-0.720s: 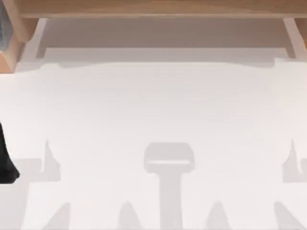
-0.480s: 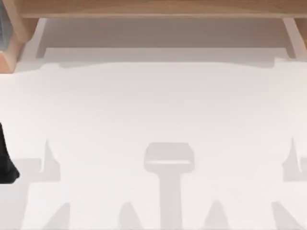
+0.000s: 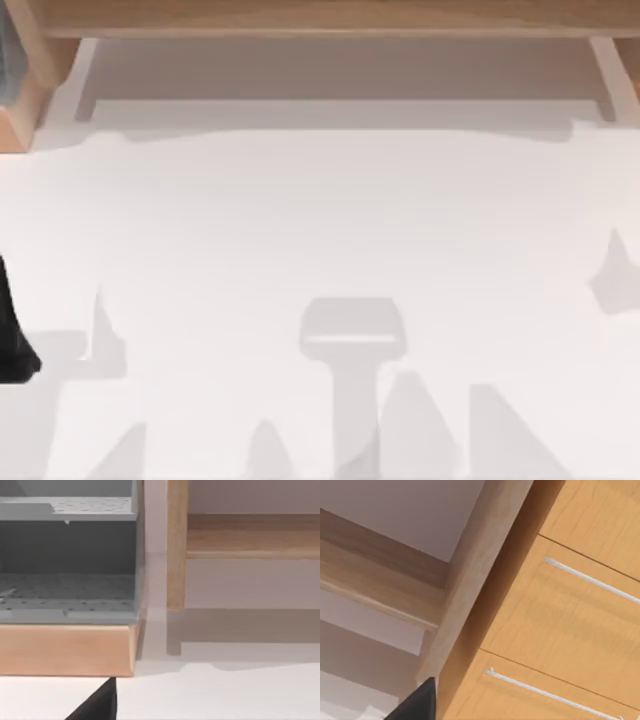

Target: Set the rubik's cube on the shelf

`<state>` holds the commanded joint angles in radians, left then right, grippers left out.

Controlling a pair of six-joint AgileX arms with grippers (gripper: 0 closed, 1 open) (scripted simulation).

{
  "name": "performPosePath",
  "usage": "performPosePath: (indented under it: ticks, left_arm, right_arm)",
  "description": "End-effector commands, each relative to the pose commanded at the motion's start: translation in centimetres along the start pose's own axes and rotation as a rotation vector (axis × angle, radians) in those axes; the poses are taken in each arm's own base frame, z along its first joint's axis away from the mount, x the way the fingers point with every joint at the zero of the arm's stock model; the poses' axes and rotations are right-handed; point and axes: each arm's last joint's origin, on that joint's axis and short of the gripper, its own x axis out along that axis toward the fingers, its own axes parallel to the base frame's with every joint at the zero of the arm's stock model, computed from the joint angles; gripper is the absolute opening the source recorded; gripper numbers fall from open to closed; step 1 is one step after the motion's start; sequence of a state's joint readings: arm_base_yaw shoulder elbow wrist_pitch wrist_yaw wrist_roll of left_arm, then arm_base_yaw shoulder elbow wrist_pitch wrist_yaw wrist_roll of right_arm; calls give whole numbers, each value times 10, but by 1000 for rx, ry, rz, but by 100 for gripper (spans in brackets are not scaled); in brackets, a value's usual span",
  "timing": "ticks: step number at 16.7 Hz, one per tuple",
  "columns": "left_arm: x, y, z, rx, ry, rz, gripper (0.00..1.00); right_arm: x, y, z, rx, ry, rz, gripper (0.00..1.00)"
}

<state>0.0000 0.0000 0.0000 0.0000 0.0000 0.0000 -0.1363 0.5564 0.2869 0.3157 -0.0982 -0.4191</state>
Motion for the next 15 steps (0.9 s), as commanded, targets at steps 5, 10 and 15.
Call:
performPosePath:
  ticks: [5,10,15]
  left_arm:
    - [0,0,0,0,0,0,100]
    - [0,0,0,0,0,0,100]
    - [0,0,0,0,0,0,100]
  right_arm:
    - [90,-35,7,-372,-7,15,100]
    - [186,-61,-55,-726,-7,41,100]
    - [239,-70,-152,-996,0,58,100]
